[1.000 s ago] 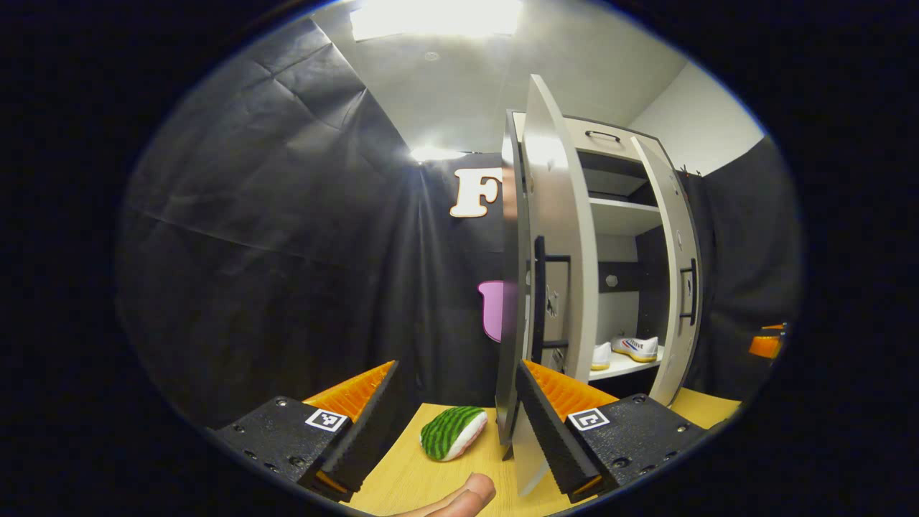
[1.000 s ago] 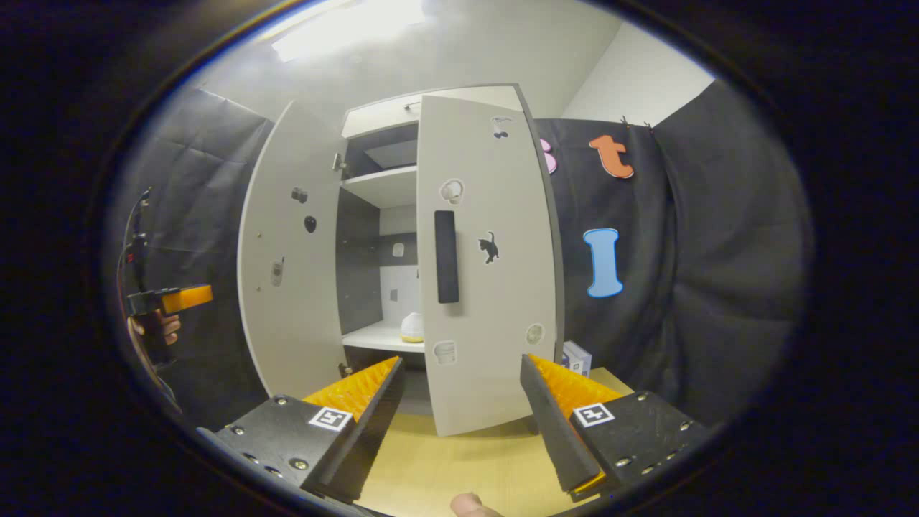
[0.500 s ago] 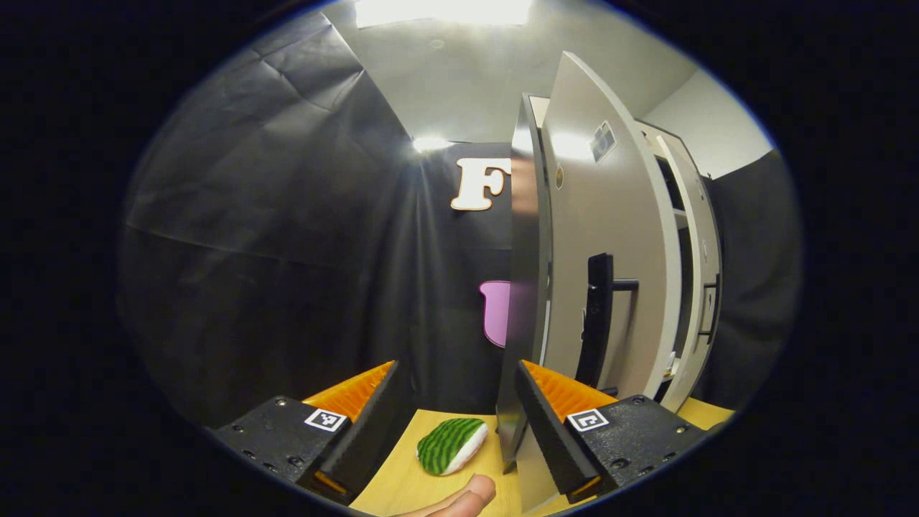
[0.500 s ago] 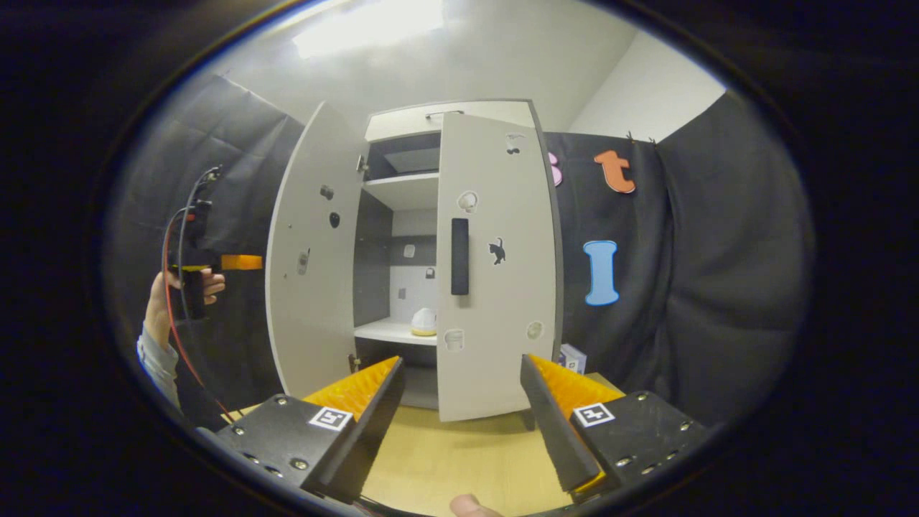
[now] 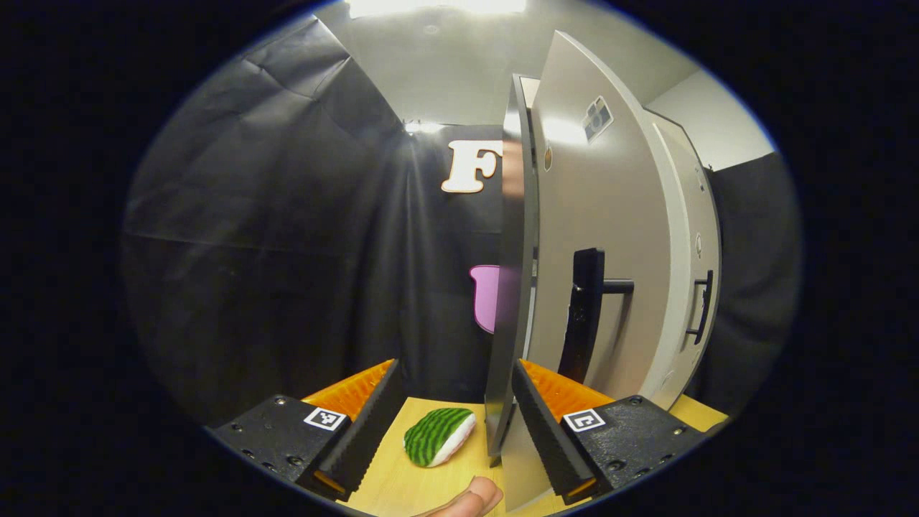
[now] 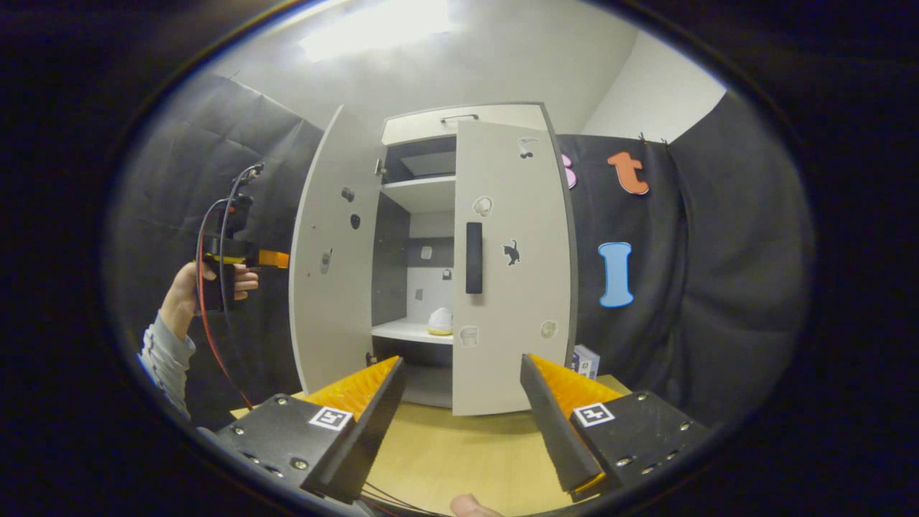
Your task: Grab one shoe with the right hand and put it into the shoe cabinet, grab the other shoe with the left hand and put it into the shoe cabinet; then close the right door with the right hand and the left door with the left hand.
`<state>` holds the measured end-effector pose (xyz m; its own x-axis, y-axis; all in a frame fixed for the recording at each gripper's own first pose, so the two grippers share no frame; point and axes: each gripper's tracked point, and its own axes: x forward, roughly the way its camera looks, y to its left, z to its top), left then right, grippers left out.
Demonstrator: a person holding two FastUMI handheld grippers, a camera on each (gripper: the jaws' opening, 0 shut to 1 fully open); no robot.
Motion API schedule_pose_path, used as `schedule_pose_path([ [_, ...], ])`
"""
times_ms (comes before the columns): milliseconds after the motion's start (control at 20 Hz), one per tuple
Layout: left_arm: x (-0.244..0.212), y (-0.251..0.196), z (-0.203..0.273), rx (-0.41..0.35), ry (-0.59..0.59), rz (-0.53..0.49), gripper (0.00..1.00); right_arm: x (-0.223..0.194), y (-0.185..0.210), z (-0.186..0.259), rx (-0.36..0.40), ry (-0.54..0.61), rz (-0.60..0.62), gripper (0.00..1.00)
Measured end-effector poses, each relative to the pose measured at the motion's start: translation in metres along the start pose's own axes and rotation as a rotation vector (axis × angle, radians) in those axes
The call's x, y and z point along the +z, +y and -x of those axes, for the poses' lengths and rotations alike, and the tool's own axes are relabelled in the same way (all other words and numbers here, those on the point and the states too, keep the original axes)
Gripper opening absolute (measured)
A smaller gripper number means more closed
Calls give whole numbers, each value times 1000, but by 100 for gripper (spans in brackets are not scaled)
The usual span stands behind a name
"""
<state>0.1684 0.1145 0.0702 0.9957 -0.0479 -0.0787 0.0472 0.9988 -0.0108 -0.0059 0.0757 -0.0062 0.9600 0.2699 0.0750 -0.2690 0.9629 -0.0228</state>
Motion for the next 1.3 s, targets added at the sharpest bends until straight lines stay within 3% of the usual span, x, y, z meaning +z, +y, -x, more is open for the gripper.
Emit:
schedule_pose_path([
  [150, -1, -19, -1, -29, 19, -5, 94, -3, 2, 2, 12, -6, -19, 96],
  [200, -1, -26, 3, -35, 30, 0, 89, -5, -1, 4, 8, -3, -25, 96],
  [250, -2, -32, 5, -38, 44, 11, 94, -5, -6, 5, -3, -1, -26, 96],
  [550, -8, -71, 3, -100, 78, 61, 94, -8, -35, 10, -79, 25, -46, 96],
  [800, -6, -113, -9, -130, 76, 23, 94, -13, -58, 8, -159, 31, -43, 96],
  [900, -4, -138, -17, -165, 63, 30, 94, -15, -64, 2, -187, 38, -48, 96],
  [950, -6, -154, -23, -194, 67, 44, 89, -16, -66, 1, -195, 40, -52, 96],
  [1050, -23, -187, -29, -255, 112, 76, 95, -17, -69, -3, -209, 47, -60, 96],
  [1150, -32, -192, -19, -263, 128, 86, 91, -14, -74, 0, -234, 54, -56, 96],
  [1200, -33, -195, -16, -262, 115, 82, 95, -14, -75, 1, -245, 56, -49, 96],
  [1300, -34, -198, -15, -243, 91, 54, 95, -12, -79, 4, -253, 51, -46, 96],
])
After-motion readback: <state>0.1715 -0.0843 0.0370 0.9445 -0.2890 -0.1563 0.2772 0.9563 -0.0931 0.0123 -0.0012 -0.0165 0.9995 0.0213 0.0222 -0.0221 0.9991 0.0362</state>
